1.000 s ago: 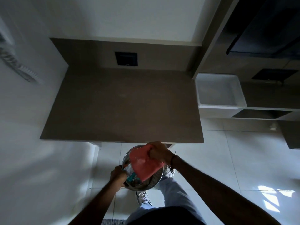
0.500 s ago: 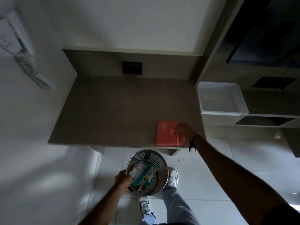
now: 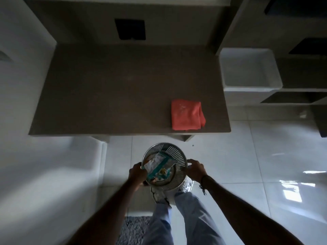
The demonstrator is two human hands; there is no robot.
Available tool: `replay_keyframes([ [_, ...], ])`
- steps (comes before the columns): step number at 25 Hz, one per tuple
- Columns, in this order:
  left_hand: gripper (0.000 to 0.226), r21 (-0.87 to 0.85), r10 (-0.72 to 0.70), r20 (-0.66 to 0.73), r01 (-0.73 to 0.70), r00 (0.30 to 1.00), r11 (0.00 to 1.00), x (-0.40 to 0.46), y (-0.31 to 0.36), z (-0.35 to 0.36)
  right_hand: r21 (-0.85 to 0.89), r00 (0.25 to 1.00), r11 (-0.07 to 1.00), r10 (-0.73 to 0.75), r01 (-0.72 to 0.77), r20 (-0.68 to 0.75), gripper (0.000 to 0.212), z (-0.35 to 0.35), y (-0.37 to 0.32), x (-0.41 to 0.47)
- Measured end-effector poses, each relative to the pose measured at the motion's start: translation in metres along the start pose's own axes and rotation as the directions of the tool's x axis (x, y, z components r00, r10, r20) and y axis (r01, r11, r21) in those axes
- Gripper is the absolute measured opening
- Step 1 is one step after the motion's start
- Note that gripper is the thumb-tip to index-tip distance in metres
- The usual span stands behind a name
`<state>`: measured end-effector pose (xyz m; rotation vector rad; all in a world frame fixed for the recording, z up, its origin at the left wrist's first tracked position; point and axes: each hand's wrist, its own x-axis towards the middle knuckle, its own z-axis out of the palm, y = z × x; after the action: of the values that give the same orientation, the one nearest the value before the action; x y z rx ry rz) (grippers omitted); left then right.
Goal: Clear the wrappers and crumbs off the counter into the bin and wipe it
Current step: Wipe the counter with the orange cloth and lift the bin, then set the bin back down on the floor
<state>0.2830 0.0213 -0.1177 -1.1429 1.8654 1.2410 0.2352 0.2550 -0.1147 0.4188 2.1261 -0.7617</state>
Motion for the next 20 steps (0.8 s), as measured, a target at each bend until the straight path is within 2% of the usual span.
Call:
replay_keyframes([
  [2, 0.032, -0.008, -0.013, 0.010, 0.013, 1.000, 1.000, 0.023, -0.008, 0.019, 0.017, 0.999, 1.000, 0.014, -0.013, -0.048, 0.035, 0.018, 0.018, 0.024],
  [5, 0.034, 0.004, -0.004, 0.005, 0.004, 1.000, 1.000, 0.075, -0.033, 0.060, 0.041, 0.992, 0.997, 0.068, -0.064, -0.107, 0.040, 0.042, 0.050, 0.076],
  [8, 0.038, -0.117, -0.088, 0.056, 0.094, 0.995, 0.989, 0.135, -0.072, 0.107, 0.059, 0.989, 0.993, 0.107, -0.101, -0.101, 0.046, 0.076, 0.087, 0.139],
  [12, 0.039, -0.307, -0.202, 0.148, 0.239, 0.968, 0.921, 0.206, -0.126, 0.163, 0.052, 0.987, 0.994, 0.102, -0.096, -0.127, 0.043, 0.126, 0.138, 0.217],
  [14, 0.040, -0.360, -0.212, 0.173, 0.262, 0.962, 0.895, 0.225, -0.146, 0.185, 0.090, 0.984, 0.988, 0.138, -0.128, -0.109, 0.041, 0.142, 0.158, 0.242],
  [17, 0.053, -0.411, -0.201, 0.184, 0.261, 0.962, 0.874, 0.238, -0.162, 0.205, 0.097, 0.991, 0.986, 0.136, -0.133, -0.021, 0.045, 0.155, 0.181, 0.257],
  [20, 0.058, -0.324, -0.181, 0.222, 0.248, 0.958, 0.913, 0.229, -0.161, 0.210, 0.087, 0.991, 0.988, 0.122, -0.127, 0.059, 0.060, 0.146, 0.193, 0.243],
])
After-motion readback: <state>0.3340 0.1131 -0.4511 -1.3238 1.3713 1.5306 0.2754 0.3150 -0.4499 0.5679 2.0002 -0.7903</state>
